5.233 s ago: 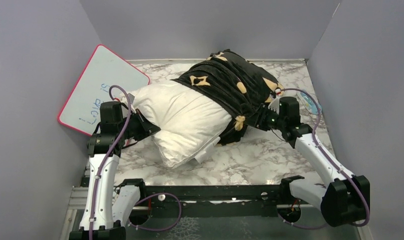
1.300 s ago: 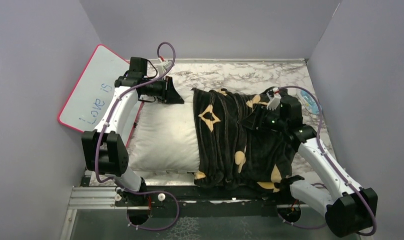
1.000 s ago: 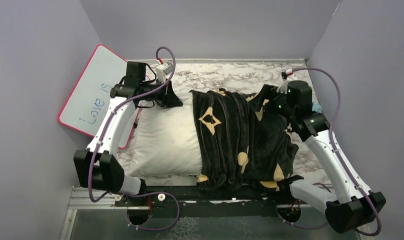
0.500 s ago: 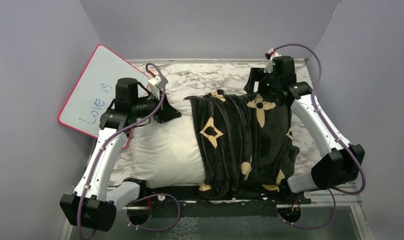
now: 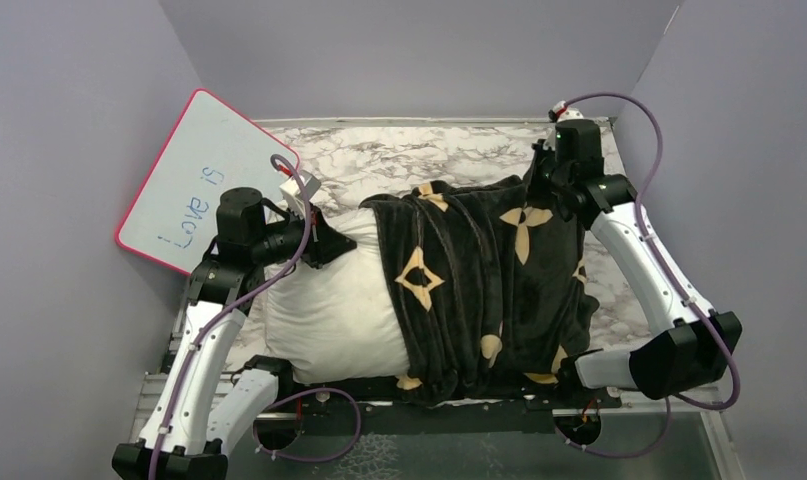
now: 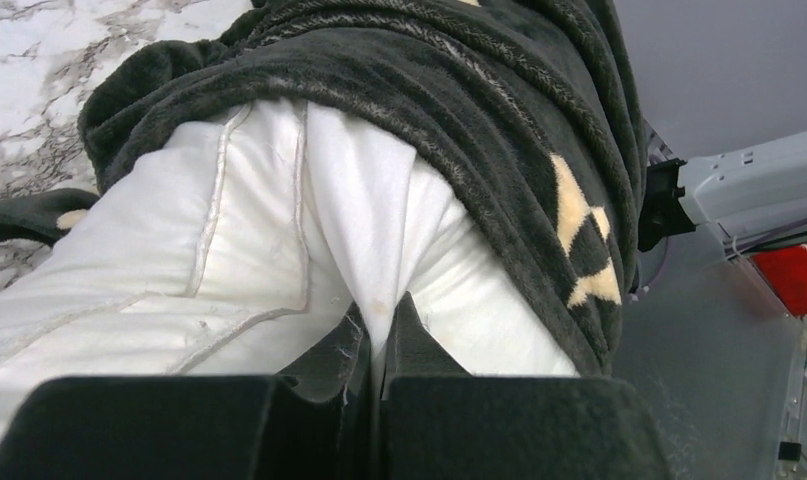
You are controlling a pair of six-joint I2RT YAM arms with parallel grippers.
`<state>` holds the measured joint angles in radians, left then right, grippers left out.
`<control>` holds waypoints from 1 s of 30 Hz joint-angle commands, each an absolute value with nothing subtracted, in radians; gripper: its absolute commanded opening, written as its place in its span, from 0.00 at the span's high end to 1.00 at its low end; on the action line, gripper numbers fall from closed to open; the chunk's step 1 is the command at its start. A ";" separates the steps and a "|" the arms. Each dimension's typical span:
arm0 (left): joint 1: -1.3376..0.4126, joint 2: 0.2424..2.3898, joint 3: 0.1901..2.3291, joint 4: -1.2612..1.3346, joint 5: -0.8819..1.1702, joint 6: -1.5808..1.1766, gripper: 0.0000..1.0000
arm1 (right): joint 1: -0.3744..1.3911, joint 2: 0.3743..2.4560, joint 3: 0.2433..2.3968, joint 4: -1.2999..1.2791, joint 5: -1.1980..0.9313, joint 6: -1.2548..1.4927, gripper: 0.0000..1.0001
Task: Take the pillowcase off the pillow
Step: Remove the pillow from the pillowcase.
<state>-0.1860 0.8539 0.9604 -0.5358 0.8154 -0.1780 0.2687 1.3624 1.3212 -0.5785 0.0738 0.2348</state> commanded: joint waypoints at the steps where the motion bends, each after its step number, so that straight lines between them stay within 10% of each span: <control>1: -0.197 0.770 0.927 -0.524 0.778 -0.250 1.00 | 0.191 1.314 1.336 -0.554 0.260 0.230 0.99; 9: -0.197 0.740 0.899 -0.523 0.790 -0.263 1.00 | 0.059 1.282 1.377 -0.579 -0.065 0.247 0.96; 13: -0.196 0.755 0.907 -0.516 0.804 -0.261 1.00 | 0.060 1.275 1.370 -0.570 -0.387 0.278 0.56; 18: -0.197 0.758 0.913 -0.517 0.813 -0.265 1.00 | 0.111 1.297 1.364 -0.605 -0.456 0.247 0.41; 25: -0.196 0.760 0.911 -0.511 0.812 -0.272 1.00 | 0.273 1.382 1.349 -0.724 -0.320 0.167 0.42; 30: -0.197 0.750 0.916 -0.511 0.809 -0.281 1.00 | 0.287 1.367 1.337 -0.721 -0.043 0.195 0.74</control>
<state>-0.1902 0.7696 0.9016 -0.5102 0.7647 -0.2436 0.2852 1.3930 1.3403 -0.6773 -0.2691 0.1902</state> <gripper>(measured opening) 0.019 0.379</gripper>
